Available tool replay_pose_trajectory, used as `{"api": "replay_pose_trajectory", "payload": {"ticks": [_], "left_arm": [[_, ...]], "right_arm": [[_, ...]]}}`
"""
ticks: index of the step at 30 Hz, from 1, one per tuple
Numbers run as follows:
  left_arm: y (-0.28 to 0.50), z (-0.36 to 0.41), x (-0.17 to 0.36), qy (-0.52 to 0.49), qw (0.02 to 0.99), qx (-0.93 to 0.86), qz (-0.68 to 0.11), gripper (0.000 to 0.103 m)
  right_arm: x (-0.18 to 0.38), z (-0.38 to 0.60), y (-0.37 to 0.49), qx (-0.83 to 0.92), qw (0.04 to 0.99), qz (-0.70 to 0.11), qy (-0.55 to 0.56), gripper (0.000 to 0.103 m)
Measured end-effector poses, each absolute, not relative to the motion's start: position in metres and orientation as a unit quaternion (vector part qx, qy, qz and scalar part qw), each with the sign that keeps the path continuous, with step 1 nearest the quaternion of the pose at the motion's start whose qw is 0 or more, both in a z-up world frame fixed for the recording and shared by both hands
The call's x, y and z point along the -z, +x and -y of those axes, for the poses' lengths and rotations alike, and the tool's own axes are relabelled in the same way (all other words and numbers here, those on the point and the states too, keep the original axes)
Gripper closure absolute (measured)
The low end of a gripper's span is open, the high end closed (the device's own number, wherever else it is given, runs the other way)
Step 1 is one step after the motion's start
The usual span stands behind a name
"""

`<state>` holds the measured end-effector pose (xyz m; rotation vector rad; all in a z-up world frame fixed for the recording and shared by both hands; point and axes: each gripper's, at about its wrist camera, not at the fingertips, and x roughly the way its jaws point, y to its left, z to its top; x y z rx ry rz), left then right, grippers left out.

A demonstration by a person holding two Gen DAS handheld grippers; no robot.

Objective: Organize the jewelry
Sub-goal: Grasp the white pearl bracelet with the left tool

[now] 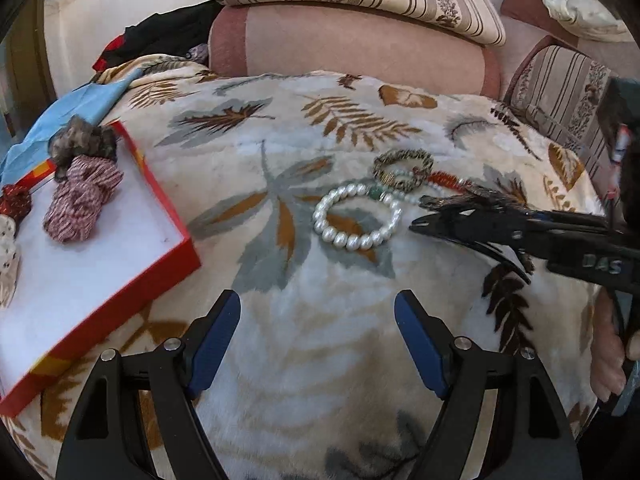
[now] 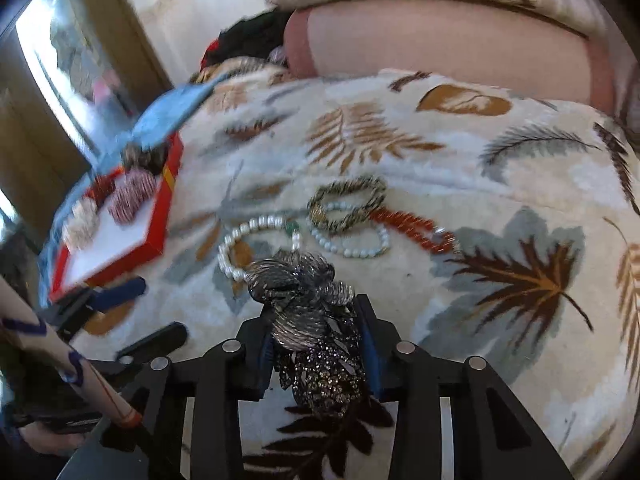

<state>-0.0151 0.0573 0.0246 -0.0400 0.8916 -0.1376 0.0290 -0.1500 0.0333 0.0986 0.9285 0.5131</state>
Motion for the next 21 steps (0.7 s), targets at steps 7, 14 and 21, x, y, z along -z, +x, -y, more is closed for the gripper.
{"api": "replay_pose_trajectory", "payload": {"ticks": [7,14,21], "left_arm": [[0.022,-0.044,-0.021,-0.026,0.89,0.085,-0.448,0.024],[0.066,-0.016,0.0,0.027,0.874,0.085,-0.477,0.021],[0.073,-0.014,-0.003,0.042,0.884,0.075,-0.459,0.072]], "right_arm": [[-0.049,0.18,0.03,-0.213,0.873,-0.423,0.113,0.064],[-0.052,0.188,0.035,-0.208,0.873,-0.42,0.139,0.064],[-0.053,0.19,0.033,-0.213,0.872,-0.415,0.145,0.063]]}}
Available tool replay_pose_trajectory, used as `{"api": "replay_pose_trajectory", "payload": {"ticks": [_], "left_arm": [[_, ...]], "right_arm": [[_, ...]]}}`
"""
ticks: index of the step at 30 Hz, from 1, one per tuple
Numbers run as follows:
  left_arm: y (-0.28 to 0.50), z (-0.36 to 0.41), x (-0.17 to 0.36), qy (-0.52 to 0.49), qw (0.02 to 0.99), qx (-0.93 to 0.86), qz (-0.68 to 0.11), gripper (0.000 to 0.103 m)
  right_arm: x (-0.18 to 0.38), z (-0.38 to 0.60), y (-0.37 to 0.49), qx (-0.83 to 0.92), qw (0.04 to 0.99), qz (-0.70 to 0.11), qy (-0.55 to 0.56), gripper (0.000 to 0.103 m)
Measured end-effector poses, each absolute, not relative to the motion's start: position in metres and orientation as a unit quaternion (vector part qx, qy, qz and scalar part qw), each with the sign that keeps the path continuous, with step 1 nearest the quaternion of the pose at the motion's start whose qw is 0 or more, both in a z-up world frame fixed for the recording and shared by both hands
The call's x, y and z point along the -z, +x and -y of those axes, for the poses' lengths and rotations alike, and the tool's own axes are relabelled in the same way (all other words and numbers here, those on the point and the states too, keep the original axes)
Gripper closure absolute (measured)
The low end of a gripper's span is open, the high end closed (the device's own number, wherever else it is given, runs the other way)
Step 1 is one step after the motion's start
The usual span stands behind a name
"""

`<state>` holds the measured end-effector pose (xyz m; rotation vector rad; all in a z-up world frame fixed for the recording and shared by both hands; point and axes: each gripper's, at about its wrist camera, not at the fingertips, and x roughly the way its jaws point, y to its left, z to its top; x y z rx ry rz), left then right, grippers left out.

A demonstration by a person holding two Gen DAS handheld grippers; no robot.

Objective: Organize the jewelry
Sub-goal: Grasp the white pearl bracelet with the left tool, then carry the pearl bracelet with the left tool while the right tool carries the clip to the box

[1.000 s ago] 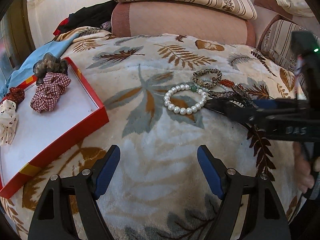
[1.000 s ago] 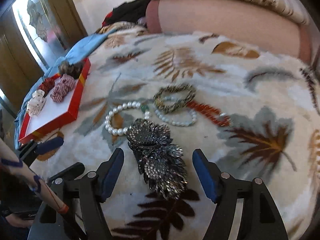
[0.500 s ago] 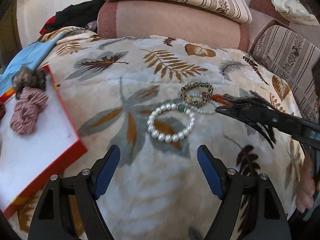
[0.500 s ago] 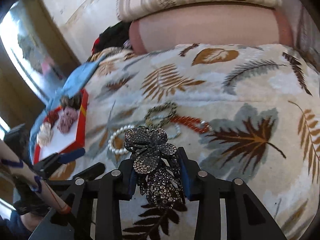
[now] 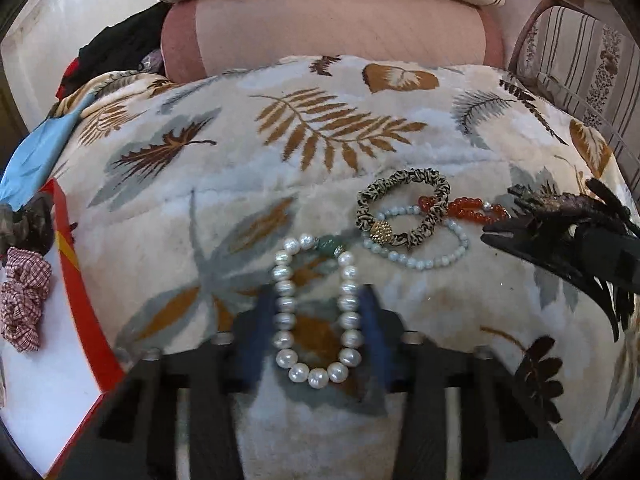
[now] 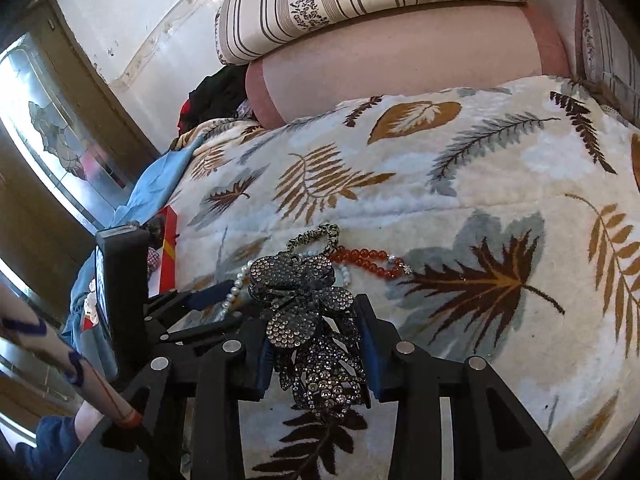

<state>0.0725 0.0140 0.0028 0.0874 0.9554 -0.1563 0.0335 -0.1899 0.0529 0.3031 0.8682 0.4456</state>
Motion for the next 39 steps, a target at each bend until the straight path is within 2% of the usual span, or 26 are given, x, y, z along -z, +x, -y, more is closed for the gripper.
{"api": "replay_pose_trajectory", "payload": {"ticks": [1,3,4,5,11,16,18,19,20,25,27,31,32,39], "left_arm": [[0.07,-0.016,-0.004,0.038,0.885,0.075,-0.458,0.083],[0.065,-0.02,-0.008,0.031,0.885,0.072,-0.458,0.084],[0.062,-0.023,-0.011,0.026,0.887,0.073,-0.455,0.088],[0.057,-0.026,-0.015,0.024,0.889,0.075,-0.451,0.103],[0.024,-0.04,-0.046,-0.001,0.906,0.068,-0.417,0.103],[0.033,-0.05,-0.033,-0.01,0.898,0.062,-0.435,0.102],[0.042,-0.051,-0.027,-0.008,0.894,0.053,-0.445,0.088],[0.048,-0.05,-0.024,-0.006,0.892,0.049,-0.449,0.07],[0.052,-0.05,-0.023,-0.007,0.891,0.051,-0.45,0.061],[0.078,-0.034,-0.004,0.031,0.874,0.044,-0.483,0.061],[0.082,-0.03,-0.003,0.043,0.88,0.043,-0.471,0.064],[0.087,-0.022,0.0,0.058,0.891,0.037,-0.449,0.091],[0.088,-0.023,-0.001,0.054,0.893,0.037,-0.446,0.094],[0.076,-0.039,-0.037,0.007,0.919,0.038,-0.392,0.094]], "right_arm": [[-0.053,0.19,0.033,-0.214,0.872,-0.415,0.145,0.063],[-0.054,0.189,0.032,-0.218,0.872,-0.413,0.145,0.063],[-0.055,0.188,0.03,-0.22,0.873,-0.411,0.145,0.063],[-0.057,0.187,0.029,-0.222,0.874,-0.408,0.143,0.063],[-0.065,0.182,0.019,-0.228,0.881,-0.391,0.133,0.064],[-0.061,0.179,0.018,-0.226,0.88,-0.395,0.134,0.064],[-0.06,0.177,0.018,-0.225,0.88,-0.397,0.131,0.064],[-0.06,0.176,0.018,-0.225,0.881,-0.397,0.128,0.064],[-0.059,0.176,0.019,-0.224,0.881,-0.397,0.128,0.064],[-0.057,0.176,0.022,-0.222,0.879,-0.401,0.131,0.063],[-0.055,0.176,0.023,-0.221,0.878,-0.403,0.133,0.063],[-0.053,0.177,0.025,-0.22,0.877,-0.406,0.134,0.063],[-0.052,0.176,0.025,-0.219,0.877,-0.406,0.135,0.063],[-0.054,0.177,0.024,-0.213,0.883,-0.397,0.134,0.063]]}}
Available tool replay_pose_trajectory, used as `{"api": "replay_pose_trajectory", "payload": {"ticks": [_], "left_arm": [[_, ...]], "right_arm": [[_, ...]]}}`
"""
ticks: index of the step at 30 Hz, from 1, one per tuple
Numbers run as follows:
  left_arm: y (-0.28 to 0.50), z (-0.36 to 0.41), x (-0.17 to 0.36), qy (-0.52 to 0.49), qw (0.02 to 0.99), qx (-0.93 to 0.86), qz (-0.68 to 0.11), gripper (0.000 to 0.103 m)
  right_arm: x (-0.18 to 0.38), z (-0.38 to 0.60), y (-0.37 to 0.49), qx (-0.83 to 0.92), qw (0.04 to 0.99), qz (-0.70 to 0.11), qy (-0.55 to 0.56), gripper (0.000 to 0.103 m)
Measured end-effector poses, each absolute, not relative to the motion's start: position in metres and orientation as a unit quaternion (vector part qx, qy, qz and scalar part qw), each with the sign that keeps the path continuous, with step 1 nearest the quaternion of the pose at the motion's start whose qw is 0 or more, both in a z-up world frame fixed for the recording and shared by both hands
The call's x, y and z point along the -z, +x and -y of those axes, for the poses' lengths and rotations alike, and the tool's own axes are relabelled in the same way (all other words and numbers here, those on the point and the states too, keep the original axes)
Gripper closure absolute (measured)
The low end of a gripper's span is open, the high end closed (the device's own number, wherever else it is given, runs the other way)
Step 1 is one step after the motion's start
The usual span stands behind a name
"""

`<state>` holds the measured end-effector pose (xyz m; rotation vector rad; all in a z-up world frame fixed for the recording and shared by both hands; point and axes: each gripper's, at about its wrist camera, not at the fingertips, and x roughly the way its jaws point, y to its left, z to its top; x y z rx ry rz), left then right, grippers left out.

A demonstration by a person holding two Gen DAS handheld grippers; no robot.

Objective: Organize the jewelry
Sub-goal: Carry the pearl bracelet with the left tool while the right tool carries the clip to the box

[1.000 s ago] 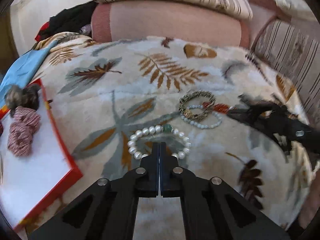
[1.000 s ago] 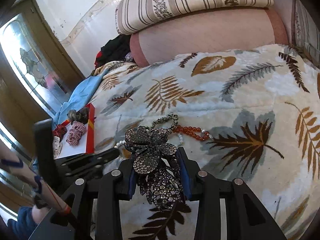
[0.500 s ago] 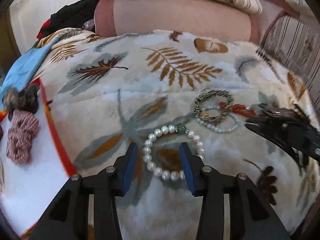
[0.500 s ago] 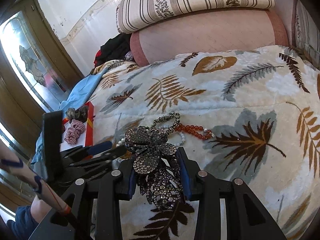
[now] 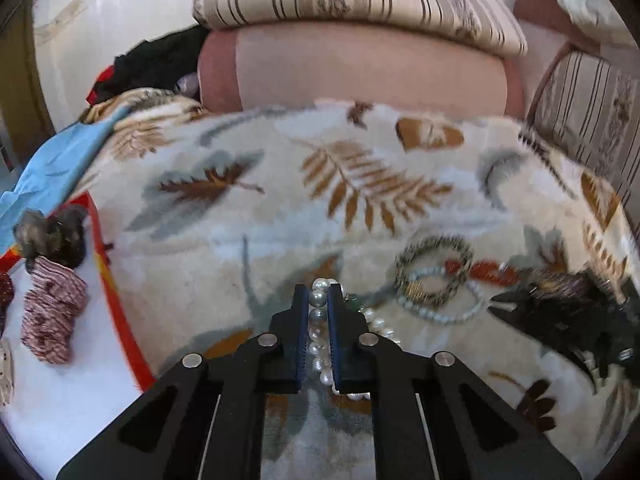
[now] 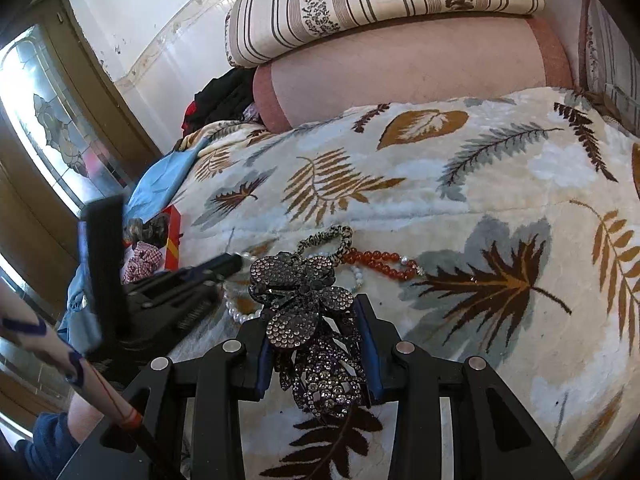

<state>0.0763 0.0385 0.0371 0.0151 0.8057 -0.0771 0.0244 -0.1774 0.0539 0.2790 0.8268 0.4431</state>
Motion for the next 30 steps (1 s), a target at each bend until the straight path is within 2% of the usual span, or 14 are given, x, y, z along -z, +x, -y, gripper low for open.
{"api": "replay_pose_trajectory", "payload": {"ticks": [9,30], "left_arm": [[0.058,-0.049,-0.07,0.01,0.937,0.024,-0.348,0.094],[0.048,-0.067,-0.081,0.014,0.941,0.008,-0.338,0.094]], "right_arm": [[-0.058,0.173,0.021,-0.22,0.885,-0.389,0.128,0.063],[-0.06,0.171,0.019,-0.224,0.887,-0.384,0.125,0.064]]}}
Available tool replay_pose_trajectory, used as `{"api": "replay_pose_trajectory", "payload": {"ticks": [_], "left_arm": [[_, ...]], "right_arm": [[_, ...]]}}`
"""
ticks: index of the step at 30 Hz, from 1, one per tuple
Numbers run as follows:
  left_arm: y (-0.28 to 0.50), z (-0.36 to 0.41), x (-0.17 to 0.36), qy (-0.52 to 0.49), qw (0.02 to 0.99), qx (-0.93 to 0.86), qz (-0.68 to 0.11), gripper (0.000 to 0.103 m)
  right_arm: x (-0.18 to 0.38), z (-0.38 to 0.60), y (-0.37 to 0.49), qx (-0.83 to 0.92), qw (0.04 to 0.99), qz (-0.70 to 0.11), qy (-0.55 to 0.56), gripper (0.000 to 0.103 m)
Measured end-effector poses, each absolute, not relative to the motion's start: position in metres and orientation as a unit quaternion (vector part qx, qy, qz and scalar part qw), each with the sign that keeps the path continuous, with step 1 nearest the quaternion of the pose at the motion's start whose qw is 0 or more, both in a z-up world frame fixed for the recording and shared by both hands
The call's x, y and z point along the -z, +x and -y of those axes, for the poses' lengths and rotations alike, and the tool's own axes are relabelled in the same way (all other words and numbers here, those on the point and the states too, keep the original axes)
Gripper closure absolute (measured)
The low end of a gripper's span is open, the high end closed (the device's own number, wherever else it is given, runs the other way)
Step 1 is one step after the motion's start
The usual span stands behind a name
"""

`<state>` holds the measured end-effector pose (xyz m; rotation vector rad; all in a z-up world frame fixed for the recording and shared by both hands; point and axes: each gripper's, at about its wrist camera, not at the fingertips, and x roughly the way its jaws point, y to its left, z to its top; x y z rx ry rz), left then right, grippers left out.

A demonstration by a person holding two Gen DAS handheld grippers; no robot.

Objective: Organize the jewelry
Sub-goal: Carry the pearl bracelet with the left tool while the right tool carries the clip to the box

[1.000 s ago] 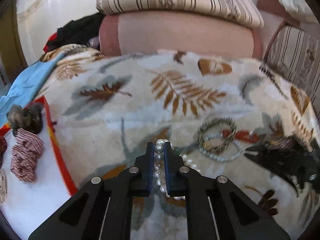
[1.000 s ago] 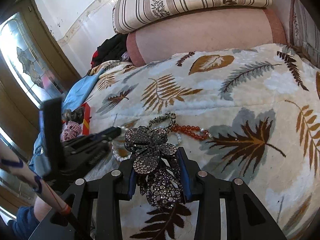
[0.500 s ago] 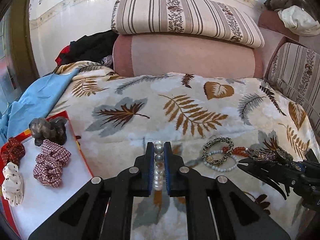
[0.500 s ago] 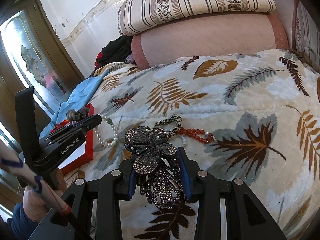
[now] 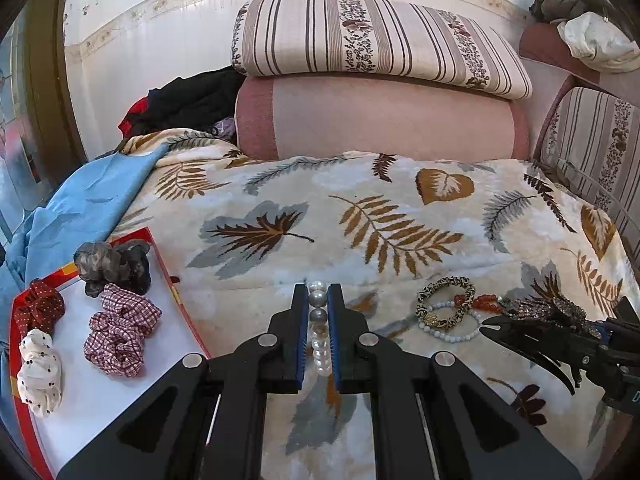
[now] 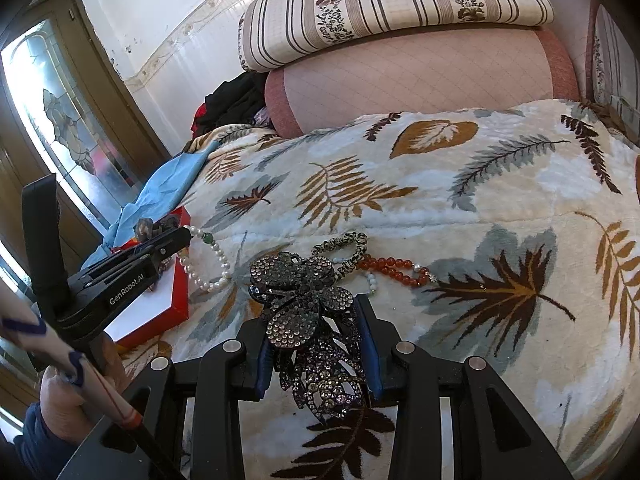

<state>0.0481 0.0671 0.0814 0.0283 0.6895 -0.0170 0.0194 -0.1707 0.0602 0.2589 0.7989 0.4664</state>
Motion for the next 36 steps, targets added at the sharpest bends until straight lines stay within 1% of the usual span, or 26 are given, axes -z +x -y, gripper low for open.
{"api": "replay_pose_trajectory", "payload": {"ticks": [7,15,25,36], "left_arm": [[0.043,-0.073,-0.088,0.01,0.944,0.004,-0.331,0.094],[0.021,-0.089,-0.109,0.003,0.952,-0.005,-0.308,0.094],[-0.029,-0.151,-0.129,-0.021,0.957,-0.066,-0.283,0.094],[-0.045,-0.222,-0.119,-0.059,0.948,-0.114,-0.29,0.094]], "right_arm": [[-0.06,0.165,0.019,-0.225,0.888,-0.382,0.122,0.064],[-0.068,0.157,0.009,-0.23,0.889,-0.373,0.133,0.064],[-0.089,0.109,-0.027,-0.264,0.888,-0.357,0.117,0.063],[-0.113,0.034,-0.038,-0.307,0.882,-0.347,0.084,0.064]]}}
